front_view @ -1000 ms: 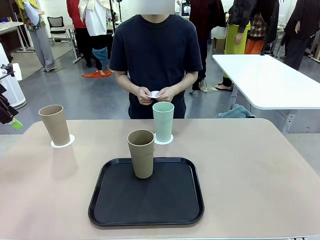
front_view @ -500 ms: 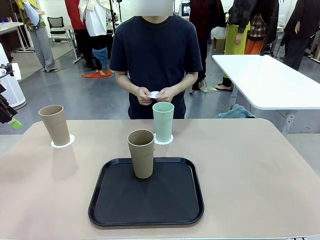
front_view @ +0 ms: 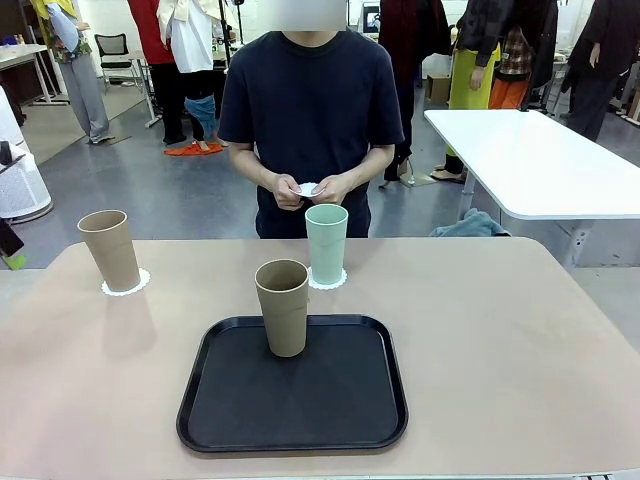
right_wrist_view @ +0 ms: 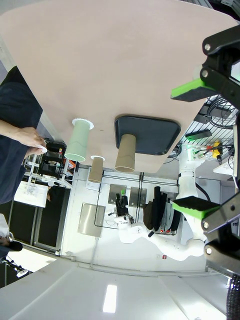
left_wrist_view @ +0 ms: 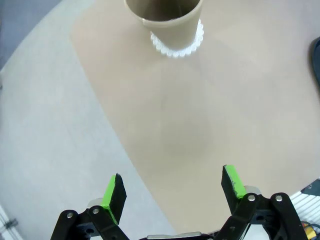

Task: Place coasters on the table and set cups on them.
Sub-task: Take one Reusable plastic cup from the Flat Tray and place it on a coaster set by the human.

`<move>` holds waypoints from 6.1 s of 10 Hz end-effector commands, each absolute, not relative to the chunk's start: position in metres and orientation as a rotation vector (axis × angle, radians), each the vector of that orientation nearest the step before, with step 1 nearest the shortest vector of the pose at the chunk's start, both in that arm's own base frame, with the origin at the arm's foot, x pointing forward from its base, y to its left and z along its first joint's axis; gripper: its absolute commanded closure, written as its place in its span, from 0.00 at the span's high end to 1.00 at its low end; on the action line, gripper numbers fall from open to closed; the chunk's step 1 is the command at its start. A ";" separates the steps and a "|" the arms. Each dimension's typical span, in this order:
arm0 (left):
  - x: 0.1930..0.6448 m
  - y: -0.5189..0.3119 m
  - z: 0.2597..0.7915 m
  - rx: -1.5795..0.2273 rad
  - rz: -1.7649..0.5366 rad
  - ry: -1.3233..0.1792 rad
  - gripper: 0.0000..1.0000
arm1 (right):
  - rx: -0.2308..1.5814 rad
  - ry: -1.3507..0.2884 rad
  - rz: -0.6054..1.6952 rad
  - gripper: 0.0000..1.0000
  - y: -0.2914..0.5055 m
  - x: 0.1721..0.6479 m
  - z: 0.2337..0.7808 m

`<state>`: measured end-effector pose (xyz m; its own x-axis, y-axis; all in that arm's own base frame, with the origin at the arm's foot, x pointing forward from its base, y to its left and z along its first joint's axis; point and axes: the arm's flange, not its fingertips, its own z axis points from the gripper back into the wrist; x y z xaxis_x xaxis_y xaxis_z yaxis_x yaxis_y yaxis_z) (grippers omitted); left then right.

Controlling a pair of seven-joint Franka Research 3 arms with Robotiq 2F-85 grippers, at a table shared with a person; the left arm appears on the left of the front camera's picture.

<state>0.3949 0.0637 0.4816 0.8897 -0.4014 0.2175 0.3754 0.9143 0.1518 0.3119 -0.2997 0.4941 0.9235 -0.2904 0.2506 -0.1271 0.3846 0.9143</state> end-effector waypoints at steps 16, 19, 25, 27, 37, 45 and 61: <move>0.332 0.316 0.532 -1.066 0.129 -0.250 1.00 | 1.188 -0.410 -0.107 1.00 -0.300 0.311 0.493; 0.343 0.332 0.502 -1.068 0.013 -0.142 1.00 | 1.188 -0.410 -0.107 1.00 -0.300 0.311 0.493; 0.317 0.321 0.459 -1.216 -0.130 -0.315 1.00 | 1.188 -0.410 -0.107 1.00 -0.300 0.311 0.493; 0.312 0.316 0.459 -1.202 -0.158 -0.332 1.00 | 1.188 -0.410 -0.107 1.00 -0.300 0.311 0.493; 0.313 0.322 0.456 -1.224 -0.145 -0.305 1.00 | 1.188 -0.410 -0.107 1.00 -0.300 0.311 0.493; 0.313 0.322 0.456 -1.224 -0.145 -0.305 1.00 | 1.188 -0.410 -0.107 1.00 -0.300 0.311 0.493; 0.313 0.322 0.456 -1.224 -0.145 -0.305 1.00 | 0.538 -0.141 0.544 1.00 0.004 0.378 0.544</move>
